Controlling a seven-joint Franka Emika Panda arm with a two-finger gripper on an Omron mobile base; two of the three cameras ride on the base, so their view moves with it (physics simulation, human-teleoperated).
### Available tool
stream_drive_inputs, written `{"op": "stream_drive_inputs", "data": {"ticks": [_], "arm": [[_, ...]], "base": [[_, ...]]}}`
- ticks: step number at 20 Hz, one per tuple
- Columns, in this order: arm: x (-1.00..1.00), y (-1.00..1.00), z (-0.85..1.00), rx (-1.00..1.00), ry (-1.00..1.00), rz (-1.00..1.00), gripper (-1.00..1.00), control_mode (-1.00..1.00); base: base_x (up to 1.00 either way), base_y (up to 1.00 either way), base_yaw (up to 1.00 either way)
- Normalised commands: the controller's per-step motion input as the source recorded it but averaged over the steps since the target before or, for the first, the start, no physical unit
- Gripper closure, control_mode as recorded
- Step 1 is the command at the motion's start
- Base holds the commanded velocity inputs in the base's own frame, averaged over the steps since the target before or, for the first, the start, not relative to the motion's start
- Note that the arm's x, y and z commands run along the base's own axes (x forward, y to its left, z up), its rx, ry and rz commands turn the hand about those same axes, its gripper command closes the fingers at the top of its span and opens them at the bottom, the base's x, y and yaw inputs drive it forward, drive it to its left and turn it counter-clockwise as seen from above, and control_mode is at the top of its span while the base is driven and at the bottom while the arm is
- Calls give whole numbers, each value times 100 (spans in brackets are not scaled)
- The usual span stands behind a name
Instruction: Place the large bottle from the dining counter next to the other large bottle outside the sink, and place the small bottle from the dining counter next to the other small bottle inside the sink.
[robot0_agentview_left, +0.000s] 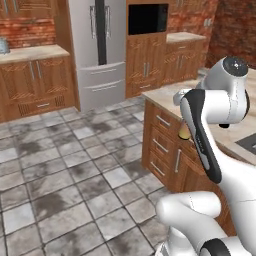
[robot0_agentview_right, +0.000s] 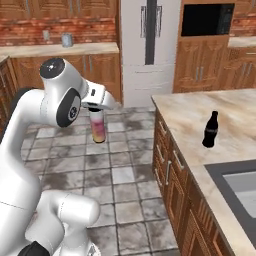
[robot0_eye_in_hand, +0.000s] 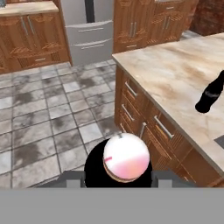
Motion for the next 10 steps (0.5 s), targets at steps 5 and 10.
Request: {"op": "stream_drive_inputs", "data": {"ticks": [5,10], "arm": [[0,0,0,0,0,0,100,100],[0,0,0,0,0,0,100,100]], "base": [[0,0,-25],[0,0,-25]]}}
